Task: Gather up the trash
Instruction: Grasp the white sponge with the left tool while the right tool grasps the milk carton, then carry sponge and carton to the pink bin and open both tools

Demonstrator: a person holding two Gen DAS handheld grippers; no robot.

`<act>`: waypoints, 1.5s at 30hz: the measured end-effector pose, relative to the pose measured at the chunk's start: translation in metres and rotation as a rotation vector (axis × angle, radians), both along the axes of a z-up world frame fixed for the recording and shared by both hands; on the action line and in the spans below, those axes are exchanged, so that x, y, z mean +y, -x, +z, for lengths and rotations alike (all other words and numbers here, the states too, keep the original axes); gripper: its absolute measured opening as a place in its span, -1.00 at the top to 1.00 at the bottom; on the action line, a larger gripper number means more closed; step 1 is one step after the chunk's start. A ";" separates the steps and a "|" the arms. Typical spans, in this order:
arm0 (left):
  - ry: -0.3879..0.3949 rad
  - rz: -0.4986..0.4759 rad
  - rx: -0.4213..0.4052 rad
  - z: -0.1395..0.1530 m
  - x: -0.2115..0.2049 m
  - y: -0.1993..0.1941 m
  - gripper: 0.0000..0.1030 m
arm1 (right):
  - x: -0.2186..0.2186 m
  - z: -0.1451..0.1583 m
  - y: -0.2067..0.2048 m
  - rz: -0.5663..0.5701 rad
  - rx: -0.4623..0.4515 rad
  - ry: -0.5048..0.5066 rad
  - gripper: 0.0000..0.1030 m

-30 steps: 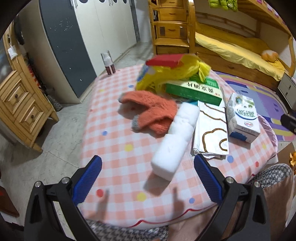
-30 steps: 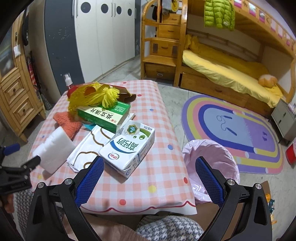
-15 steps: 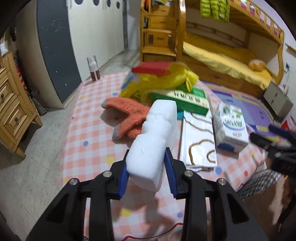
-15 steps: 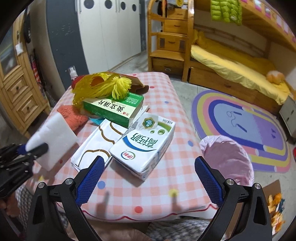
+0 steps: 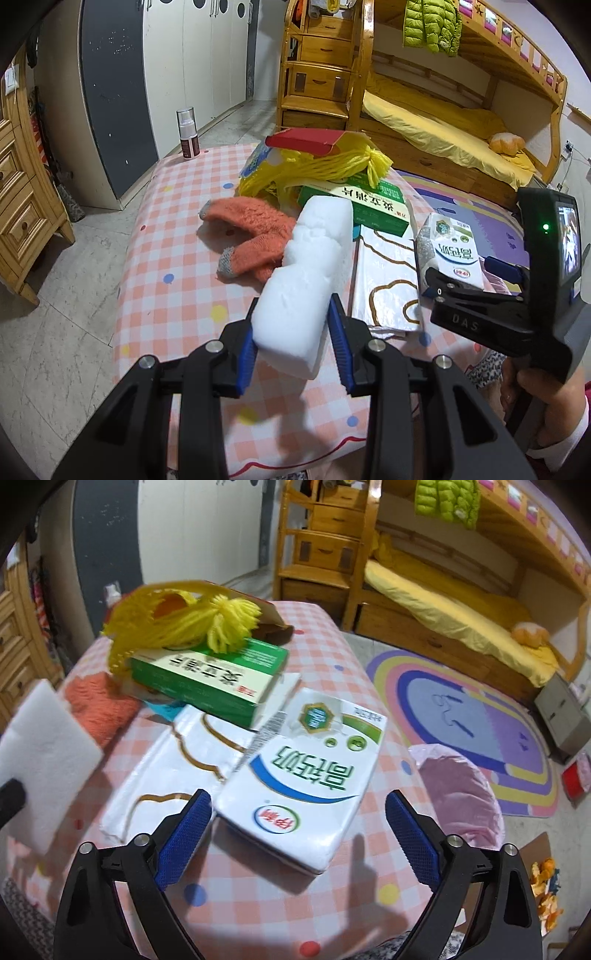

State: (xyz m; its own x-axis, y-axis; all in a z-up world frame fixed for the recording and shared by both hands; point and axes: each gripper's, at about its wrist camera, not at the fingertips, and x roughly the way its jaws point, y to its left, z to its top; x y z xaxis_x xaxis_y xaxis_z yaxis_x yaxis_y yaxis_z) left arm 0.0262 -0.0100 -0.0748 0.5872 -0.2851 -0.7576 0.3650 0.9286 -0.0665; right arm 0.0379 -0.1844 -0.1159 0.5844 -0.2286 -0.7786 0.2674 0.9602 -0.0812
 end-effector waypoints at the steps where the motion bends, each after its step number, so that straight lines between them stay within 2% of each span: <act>1: -0.001 0.001 0.002 0.000 0.000 0.000 0.34 | -0.001 0.000 0.001 -0.009 0.001 -0.006 -0.47; 7: -0.001 0.007 -0.008 0.002 0.002 0.007 0.34 | -0.010 0.012 0.021 -0.009 -0.038 -0.030 -0.40; 13: 0.029 -0.023 -0.063 0.026 -0.011 0.022 0.34 | -0.036 0.050 0.054 0.015 -0.144 -0.067 -0.38; 17: 0.039 -0.087 -0.095 0.040 -0.042 0.026 0.34 | -0.064 0.067 0.074 -0.002 -0.183 -0.068 -0.38; 22: 0.041 -0.209 -0.109 0.040 -0.113 0.026 0.34 | -0.116 0.071 0.103 -0.071 -0.203 -0.056 -0.39; 29: 0.037 -0.385 -0.102 0.020 -0.226 0.027 0.34 | -0.192 0.046 0.130 -0.189 -0.153 -0.014 -0.39; 32: 0.008 -0.456 -0.106 0.002 -0.274 0.031 0.33 | -0.213 0.031 0.131 -0.206 -0.125 -0.018 -0.39; 39: -0.018 -0.518 -0.054 -0.031 -0.341 0.016 0.28 | -0.250 -0.005 0.117 -0.219 -0.100 -0.058 -0.40; 42: -0.016 -0.512 -0.034 -0.037 -0.353 0.004 0.24 | -0.261 -0.014 0.113 -0.229 -0.100 -0.075 -0.40; 43: -0.009 -0.510 -0.026 -0.037 -0.355 -0.001 0.15 | -0.265 -0.017 0.110 -0.228 -0.102 -0.080 -0.42; 44: -0.003 -0.507 -0.018 -0.038 -0.357 -0.004 -0.06 | -0.267 -0.019 0.109 -0.229 -0.105 -0.080 -0.46; 45: 0.003 -0.498 -0.011 -0.038 -0.359 -0.008 -0.19 | -0.270 -0.022 0.106 -0.232 -0.107 -0.076 -0.49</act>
State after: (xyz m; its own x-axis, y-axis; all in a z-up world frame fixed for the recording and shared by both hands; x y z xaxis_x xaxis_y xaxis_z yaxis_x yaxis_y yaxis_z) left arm 0.0345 -0.3689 -0.1129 0.3867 -0.5349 -0.7512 0.7649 0.6411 -0.0627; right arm -0.0682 -0.4546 -0.1379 0.6033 -0.3094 -0.7350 0.4843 0.8744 0.0295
